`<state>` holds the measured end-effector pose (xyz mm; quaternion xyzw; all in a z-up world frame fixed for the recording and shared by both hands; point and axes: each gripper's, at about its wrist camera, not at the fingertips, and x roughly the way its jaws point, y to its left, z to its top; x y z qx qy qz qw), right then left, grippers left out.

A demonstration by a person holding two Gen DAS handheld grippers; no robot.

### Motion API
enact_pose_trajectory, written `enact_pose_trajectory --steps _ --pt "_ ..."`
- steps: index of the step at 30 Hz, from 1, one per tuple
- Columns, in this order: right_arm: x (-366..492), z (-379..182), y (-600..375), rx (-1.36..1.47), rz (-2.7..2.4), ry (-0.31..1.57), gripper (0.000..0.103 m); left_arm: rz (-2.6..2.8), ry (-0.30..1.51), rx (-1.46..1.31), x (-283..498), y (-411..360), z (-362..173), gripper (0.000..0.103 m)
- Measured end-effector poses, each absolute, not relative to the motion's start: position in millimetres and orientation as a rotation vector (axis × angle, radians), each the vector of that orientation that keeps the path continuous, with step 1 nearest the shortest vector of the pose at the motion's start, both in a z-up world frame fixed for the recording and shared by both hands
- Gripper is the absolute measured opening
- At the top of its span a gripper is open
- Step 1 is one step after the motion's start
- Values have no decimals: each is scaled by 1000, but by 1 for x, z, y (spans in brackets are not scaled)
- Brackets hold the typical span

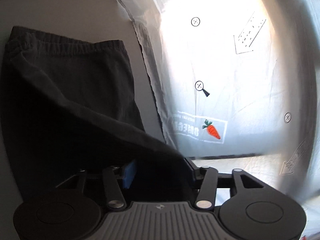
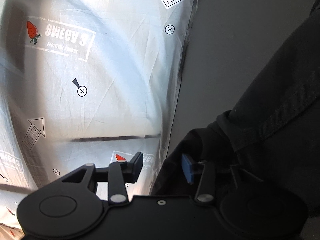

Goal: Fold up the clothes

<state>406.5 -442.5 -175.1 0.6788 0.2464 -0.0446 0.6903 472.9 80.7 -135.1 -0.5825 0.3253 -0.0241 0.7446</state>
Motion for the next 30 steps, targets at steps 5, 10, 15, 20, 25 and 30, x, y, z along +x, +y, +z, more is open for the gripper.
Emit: enact_pose_trajectory --steps 5,10,15,20,25,30 --pt "399 -177 -445 1551 -106 545 46 -70 738 -1283 476 73 -134 69" --pt "389 -175 -449 1555 -115 540 46 -67 889 -1101 508 38 -132 55" --pt "376 -164 -453 1494 -121 502 46 -62 851 -830 502 2 -97 6" --pt "335 -137 -460 1396 -128 439 46 -320 565 -767 433 9 -24 4" --pt "298 -122 -466 1294 -134 419 46 -674 396 -645 347 -5 28 4" --pt "255 -115 -468 1223 -157 441 46 -508 555 -613 300 -10 -11 5"
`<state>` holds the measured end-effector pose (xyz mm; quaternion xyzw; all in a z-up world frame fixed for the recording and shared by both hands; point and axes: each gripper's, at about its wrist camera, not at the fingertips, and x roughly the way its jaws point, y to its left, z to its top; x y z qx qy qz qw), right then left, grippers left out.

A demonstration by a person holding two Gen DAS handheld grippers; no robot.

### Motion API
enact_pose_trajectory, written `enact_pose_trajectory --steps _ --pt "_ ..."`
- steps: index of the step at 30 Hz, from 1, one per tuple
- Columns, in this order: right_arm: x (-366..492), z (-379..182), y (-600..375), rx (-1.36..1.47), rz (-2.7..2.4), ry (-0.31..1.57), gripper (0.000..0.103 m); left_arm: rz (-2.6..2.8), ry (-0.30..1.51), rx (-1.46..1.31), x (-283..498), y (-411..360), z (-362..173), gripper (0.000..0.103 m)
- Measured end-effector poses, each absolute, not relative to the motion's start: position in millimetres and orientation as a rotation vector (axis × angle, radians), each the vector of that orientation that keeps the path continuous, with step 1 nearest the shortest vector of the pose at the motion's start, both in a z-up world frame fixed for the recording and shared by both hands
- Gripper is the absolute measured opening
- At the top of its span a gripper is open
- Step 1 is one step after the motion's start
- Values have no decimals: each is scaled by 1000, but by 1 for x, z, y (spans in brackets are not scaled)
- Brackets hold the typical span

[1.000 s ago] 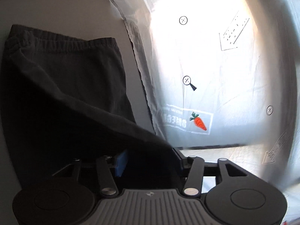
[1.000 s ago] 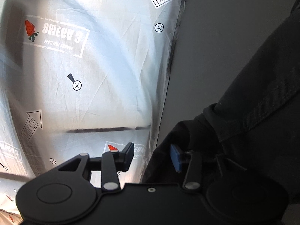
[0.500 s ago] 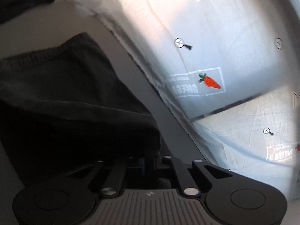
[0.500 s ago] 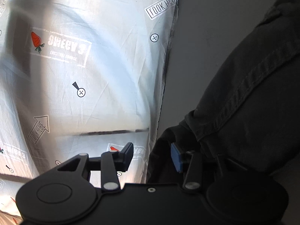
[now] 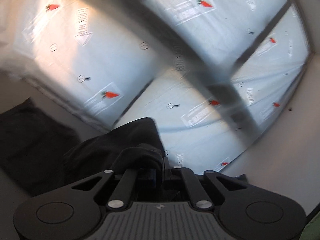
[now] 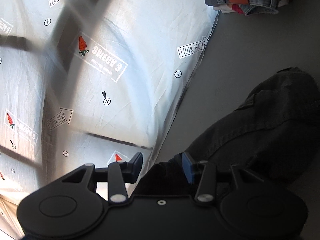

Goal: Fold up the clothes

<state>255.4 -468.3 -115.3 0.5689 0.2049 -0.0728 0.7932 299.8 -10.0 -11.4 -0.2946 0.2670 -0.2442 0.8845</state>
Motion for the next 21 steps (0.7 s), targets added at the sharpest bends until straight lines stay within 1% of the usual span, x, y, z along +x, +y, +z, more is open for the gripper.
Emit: enact_pose_trajectory --steps 3,8,10,12,14,15,17,21 --pt "238 -117 -465 1193 -177 476 46 -366 700 -595 293 -5 -46 5" --pt "220 -126 -462 1171 -199 531 46 -199 986 -468 281 6 -91 14" --pt "217 -128 -461 1158 -200 549 46 -155 1056 -412 274 4 -105 16" --pt "217 -125 -460 1136 -196 556 46 -156 1050 -387 264 6 -106 16" --pt "215 -122 -459 1096 -197 560 46 -195 1001 -380 259 12 -96 24" --pt "214 -120 -459 1074 -202 561 46 -218 968 -384 259 14 -89 25" --pt "215 -116 -462 1038 -216 561 46 -254 902 -404 256 26 -76 32" --pt "220 -110 -468 980 -240 548 47 -274 806 -431 264 43 -51 34"
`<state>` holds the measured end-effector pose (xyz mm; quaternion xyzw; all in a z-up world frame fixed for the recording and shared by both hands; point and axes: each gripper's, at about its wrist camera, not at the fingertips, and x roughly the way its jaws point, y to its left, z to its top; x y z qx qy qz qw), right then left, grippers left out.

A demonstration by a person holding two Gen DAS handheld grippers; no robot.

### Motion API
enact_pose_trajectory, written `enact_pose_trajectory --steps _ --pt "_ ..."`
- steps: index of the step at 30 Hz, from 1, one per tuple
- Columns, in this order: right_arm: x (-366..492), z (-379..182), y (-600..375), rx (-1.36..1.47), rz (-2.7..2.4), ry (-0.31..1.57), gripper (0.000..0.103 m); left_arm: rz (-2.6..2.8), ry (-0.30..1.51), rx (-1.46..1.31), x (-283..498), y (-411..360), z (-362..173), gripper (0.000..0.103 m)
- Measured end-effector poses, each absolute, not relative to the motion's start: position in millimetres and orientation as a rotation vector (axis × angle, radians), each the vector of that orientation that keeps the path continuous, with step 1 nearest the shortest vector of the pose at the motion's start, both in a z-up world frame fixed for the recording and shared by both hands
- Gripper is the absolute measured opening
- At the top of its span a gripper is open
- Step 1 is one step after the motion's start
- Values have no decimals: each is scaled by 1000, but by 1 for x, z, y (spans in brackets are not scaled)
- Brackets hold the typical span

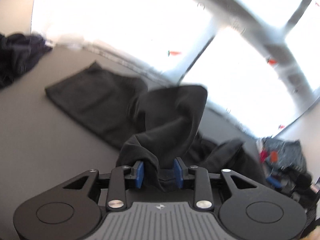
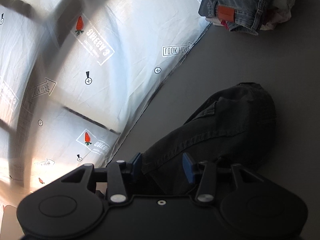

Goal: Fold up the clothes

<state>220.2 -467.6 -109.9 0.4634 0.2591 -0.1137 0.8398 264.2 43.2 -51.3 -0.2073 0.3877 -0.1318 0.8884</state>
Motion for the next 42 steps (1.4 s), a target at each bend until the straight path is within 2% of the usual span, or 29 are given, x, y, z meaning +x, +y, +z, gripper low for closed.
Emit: enact_pose_trajectory --steps 4,10,13,17,21,27,30,33,36,37,38,40,41,42 --pt "228 -108 -475 924 -271 540 47 -270 721 -494 272 61 -32 35" --pt "256 -112 -488 836 -343 557 48 -195 625 -432 310 62 -13 45" --pt "277 -117 -494 786 -376 583 49 -192 677 -357 334 38 -25 47" --pt "306 -123 -502 693 -406 631 50 -237 766 -315 364 0 -49 58" --pt "335 -134 -515 575 -426 703 55 -263 847 -233 391 -36 -65 60" --pt "382 -177 -538 399 -399 919 59 -198 926 -79 429 -68 -92 66" --pt "393 -195 -543 339 -348 1007 66 -122 958 -27 439 -68 -103 66" --pt "397 -207 -540 279 -281 1047 84 -82 1000 -10 443 -64 -116 66" --pt "400 -218 -537 252 -227 1068 85 -45 1044 -18 445 -60 -129 63" --pt "401 -220 -536 240 -213 1068 81 -40 1049 -40 446 -58 -131 60" --pt "401 -219 -535 228 -208 1060 76 -35 1054 -63 446 -55 -132 49" --pt "398 -216 -535 210 -212 1030 40 -26 1064 -110 446 -51 -136 35" --pt "397 -214 -535 203 -230 1014 16 -29 1061 -142 447 -48 -136 25" --pt "394 -212 -534 197 -244 994 15 -27 1058 -157 447 -48 -135 22"
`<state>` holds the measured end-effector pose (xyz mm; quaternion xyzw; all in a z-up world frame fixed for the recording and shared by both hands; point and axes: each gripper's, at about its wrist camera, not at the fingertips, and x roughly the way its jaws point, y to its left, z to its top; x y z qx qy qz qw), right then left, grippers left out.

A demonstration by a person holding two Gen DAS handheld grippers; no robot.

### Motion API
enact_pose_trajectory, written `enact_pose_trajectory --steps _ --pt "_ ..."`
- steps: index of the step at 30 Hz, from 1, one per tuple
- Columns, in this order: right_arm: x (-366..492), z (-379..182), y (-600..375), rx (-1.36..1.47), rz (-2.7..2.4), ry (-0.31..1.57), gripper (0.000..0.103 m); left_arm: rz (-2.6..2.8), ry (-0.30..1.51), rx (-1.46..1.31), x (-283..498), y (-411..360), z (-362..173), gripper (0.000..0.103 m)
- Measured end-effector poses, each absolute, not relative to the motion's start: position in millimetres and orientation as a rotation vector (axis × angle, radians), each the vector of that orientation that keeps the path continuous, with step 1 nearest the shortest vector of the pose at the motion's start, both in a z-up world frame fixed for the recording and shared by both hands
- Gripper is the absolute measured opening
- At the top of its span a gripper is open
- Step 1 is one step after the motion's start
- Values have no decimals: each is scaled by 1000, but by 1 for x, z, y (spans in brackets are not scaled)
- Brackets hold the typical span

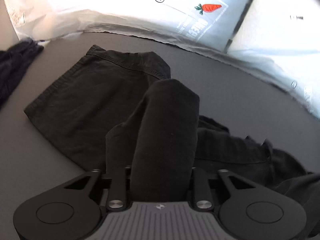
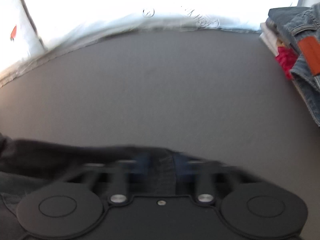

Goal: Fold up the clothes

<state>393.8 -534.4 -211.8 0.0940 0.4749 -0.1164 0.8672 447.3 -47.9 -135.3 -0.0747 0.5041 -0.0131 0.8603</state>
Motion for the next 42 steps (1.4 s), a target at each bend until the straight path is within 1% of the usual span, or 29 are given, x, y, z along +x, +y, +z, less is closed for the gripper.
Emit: enact_pose_trajectory --steps 2,5,8,11,12,15,17,20,23,26,28,30,33,36,37,39,41,42 --pt "388 -206 -530 174 -244 945 13 -25 1049 -168 449 -48 -134 17" --pt "386 -188 -523 118 -253 839 12 -24 1013 -163 454 -51 -131 12" --pt "401 -156 -523 90 -243 708 10 -46 914 -95 475 -63 -119 9" --pt "438 -114 -520 23 -250 549 7 -68 829 -67 506 -72 -99 7" --pt "451 -97 -519 16 -258 494 5 -75 780 -65 518 -74 -86 7" --pt "485 -45 -516 -1 -284 327 5 -90 629 -69 548 -78 -44 7" --pt "492 -12 -515 7 -310 215 4 -97 502 -78 551 -77 -6 7" --pt "471 32 -511 9 -353 66 4 -104 335 -102 535 -71 44 6" --pt "428 50 -502 10 -383 -20 5 -108 223 -117 496 -62 76 6" --pt "373 40 -493 -15 -402 -5 5 -94 225 -97 448 -56 71 6" --pt "339 18 -481 -36 -418 69 5 -82 294 -107 418 -48 48 6" --pt "308 -17 -470 -44 -425 185 4 -68 406 -138 389 -39 18 6" --pt "266 -80 -454 -47 -439 414 2 -31 669 -227 347 -23 -45 6" --pt "228 -139 -456 115 -459 623 0 27 885 -246 305 -12 -101 7" --pt "216 -155 -459 171 -466 680 0 39 926 -258 290 -7 -112 8" --pt "197 -177 -464 244 -487 753 0 22 979 -337 276 8 -117 11" --pt "184 -185 -471 322 -501 772 0 -11 968 -389 264 19 -113 17" --pt "180 -186 -475 360 -506 771 1 -26 955 -396 259 23 -106 17"
